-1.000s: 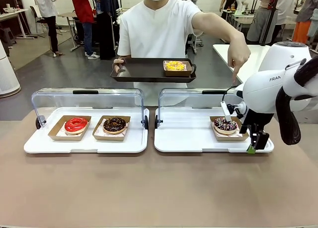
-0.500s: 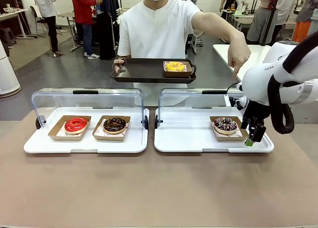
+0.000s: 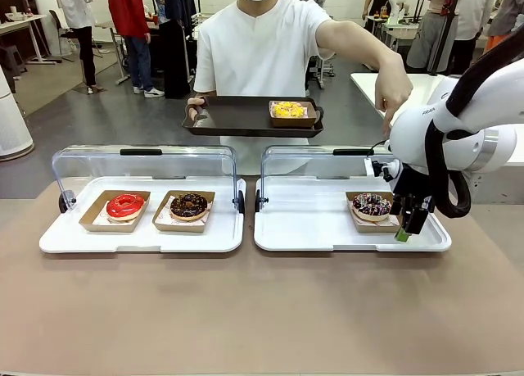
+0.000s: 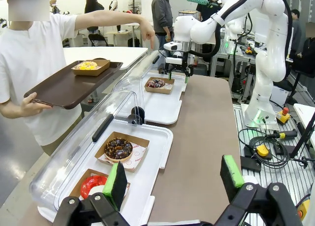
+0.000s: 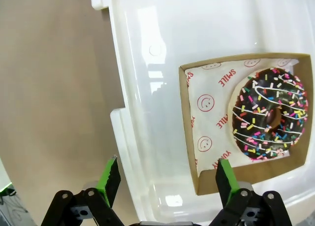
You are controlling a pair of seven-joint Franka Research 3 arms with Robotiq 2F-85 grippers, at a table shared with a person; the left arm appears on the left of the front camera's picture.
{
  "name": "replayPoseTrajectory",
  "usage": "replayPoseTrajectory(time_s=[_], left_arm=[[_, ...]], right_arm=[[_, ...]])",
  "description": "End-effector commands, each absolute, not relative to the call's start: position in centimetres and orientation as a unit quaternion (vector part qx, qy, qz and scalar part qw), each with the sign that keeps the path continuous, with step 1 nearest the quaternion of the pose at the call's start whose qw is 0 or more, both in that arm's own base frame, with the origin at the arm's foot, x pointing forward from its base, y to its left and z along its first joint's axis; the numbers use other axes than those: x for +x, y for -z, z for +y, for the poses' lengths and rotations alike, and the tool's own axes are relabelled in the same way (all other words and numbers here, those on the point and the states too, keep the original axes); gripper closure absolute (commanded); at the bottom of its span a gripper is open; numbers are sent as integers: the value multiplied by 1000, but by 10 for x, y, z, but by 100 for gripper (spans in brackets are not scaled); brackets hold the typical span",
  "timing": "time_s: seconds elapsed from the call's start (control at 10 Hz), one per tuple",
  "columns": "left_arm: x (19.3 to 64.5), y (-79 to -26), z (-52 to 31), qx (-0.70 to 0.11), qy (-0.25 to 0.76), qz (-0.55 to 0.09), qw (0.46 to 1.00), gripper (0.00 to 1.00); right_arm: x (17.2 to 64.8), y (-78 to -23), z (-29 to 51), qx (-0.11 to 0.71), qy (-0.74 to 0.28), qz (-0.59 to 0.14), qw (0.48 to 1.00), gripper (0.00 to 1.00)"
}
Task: Provide the desired donut to the person.
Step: Pick up and lift the Paper togo box containing the Donut pointed at by the person.
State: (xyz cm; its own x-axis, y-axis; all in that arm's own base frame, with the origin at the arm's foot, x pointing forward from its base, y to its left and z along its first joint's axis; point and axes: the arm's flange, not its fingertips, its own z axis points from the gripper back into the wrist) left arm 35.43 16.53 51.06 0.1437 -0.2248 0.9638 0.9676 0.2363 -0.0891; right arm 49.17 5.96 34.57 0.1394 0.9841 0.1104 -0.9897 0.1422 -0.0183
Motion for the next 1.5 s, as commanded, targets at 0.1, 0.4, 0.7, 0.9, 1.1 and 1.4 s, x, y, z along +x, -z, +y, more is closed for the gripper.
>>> replayPoseTrajectory(time_s=[0.1, 0.4, 0.7, 0.9, 1.1, 1.4], left_arm=[[353, -512, 166, -406, 468, -461, 635, 0], [353, -512, 166, -406, 468, -461, 635, 0], [353, -512, 166, -406, 468, -461, 635, 0], [353, -512, 166, -406, 468, -461, 635, 0], [353, -512, 166, -406, 468, -461, 635, 0], [353, -512, 166, -406, 468, -461, 635, 0]], right_arm=[[497, -341, 50, 27, -657, -53, 752, 0], [500, -335, 45, 21, -657, -56, 751, 0], [502, -331, 43, 22, -663, -59, 746, 0], [503, -327, 43, 25, -664, -53, 746, 0], [504, -322, 41, 26, -662, -50, 748, 0], [506, -315, 41, 25, -662, -48, 748, 0]])
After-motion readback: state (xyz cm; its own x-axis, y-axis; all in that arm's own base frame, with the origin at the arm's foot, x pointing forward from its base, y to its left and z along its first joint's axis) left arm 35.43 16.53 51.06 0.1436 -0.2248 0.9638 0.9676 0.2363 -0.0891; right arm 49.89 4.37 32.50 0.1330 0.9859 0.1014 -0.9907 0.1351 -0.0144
